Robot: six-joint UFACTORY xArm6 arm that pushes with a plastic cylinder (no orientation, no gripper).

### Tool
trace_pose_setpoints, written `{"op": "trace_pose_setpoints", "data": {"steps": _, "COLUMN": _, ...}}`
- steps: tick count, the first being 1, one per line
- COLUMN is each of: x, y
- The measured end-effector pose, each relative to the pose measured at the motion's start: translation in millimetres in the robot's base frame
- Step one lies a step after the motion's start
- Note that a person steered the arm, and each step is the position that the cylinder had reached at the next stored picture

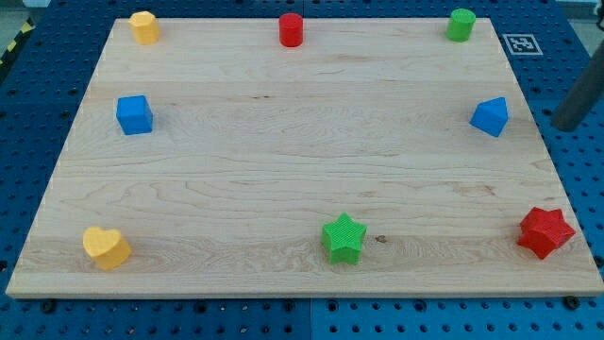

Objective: Move the triangle diagonally to the red star

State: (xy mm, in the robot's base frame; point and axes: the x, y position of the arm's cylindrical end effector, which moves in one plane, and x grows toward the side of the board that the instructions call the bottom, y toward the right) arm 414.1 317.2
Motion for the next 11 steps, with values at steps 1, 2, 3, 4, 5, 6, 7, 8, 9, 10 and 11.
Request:
{"op": "trace_pose_setpoints", "data": {"steps": 1, "x": -4, "y": -25}}
{"op": "trace_pose_setpoints", "data": {"steps": 2, "x": -17, "y": -43}}
{"op": "trace_pose_setpoints", "data": {"steps": 3, "x": -19, "y": -48}}
{"op": "trace_pose_setpoints", "data": {"steps": 4, "x": -19, "y": -50}}
{"op": "trace_pose_setpoints", "data": {"steps": 5, "x": -15, "y": -62}}
{"op": "trace_pose_setpoints", "data": {"steps": 6, "x": -14, "y": -77}}
{"op": "trace_pose_setpoints", "data": {"steps": 7, "x": -12, "y": -77}}
{"op": "trace_pose_setpoints", "data": {"steps": 8, "x": -7, "y": -81}}
{"op": "trace_pose_setpoints", "data": {"steps": 9, "x": 1, "y": -85}}
{"op": "trace_pose_setpoints", "data": {"steps": 10, "x": 4, "y": -97}}
{"op": "trace_pose_setpoints", "data": {"steps": 11, "x": 4, "y": -119}}
